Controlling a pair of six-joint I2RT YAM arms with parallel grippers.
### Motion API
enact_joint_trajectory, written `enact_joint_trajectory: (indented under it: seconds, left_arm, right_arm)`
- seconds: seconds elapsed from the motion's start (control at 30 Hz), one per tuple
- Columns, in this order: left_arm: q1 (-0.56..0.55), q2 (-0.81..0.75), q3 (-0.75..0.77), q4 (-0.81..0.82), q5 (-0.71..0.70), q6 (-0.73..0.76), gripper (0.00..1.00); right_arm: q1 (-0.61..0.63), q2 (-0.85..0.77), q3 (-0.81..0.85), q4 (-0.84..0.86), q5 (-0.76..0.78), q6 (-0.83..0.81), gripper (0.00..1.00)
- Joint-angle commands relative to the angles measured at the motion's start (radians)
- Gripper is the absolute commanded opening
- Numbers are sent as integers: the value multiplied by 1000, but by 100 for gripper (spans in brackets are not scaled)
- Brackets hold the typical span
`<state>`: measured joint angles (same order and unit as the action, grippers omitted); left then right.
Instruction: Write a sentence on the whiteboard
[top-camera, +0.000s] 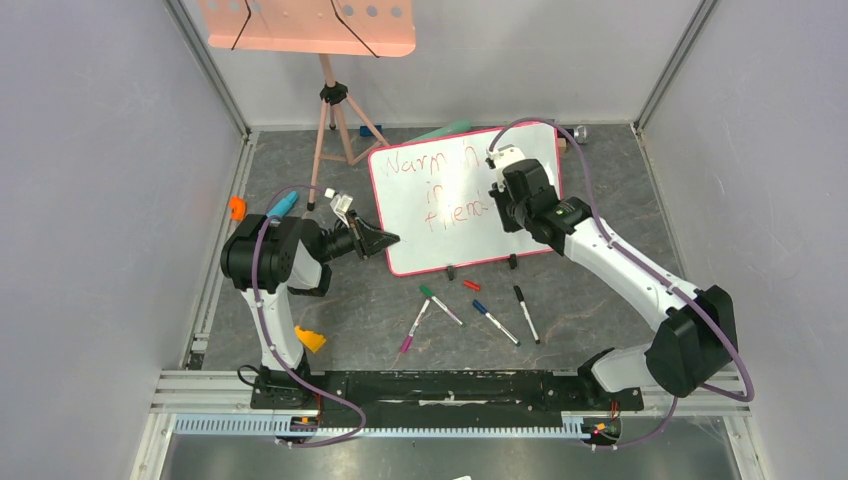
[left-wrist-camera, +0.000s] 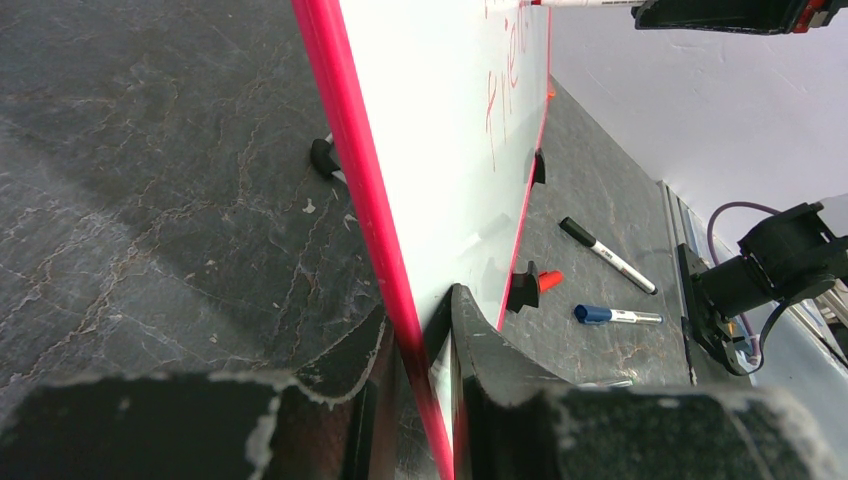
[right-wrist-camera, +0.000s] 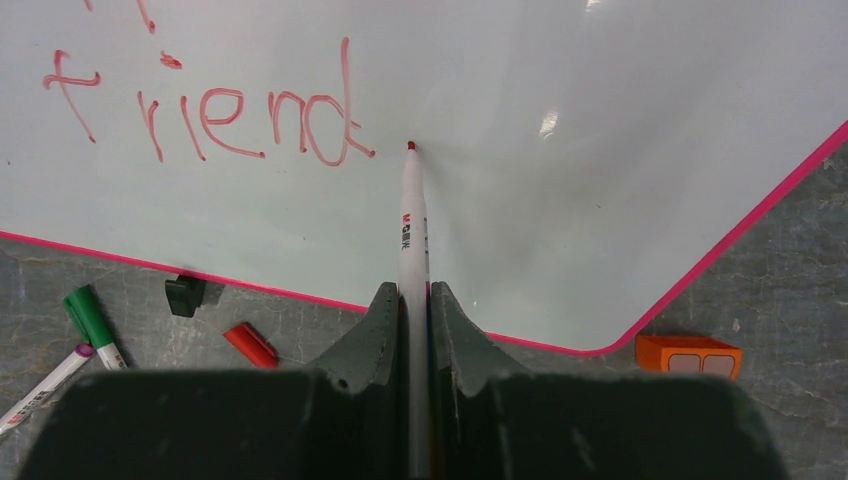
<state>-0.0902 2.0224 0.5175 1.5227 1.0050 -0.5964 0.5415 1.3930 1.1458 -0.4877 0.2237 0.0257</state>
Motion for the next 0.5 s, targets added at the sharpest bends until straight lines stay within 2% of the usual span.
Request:
enact_joint_trajectory:
  seconds: [0.0, 0.47]
  left_arm:
    - [18, 26, 17, 34, -121, 119, 7]
    - [18, 30, 21, 34, -119, 114, 7]
  right_arm:
    - [-11, -12, 38, 11, 36, -4, 0]
    - [-28, -27, 9, 12, 52, -6, 0]
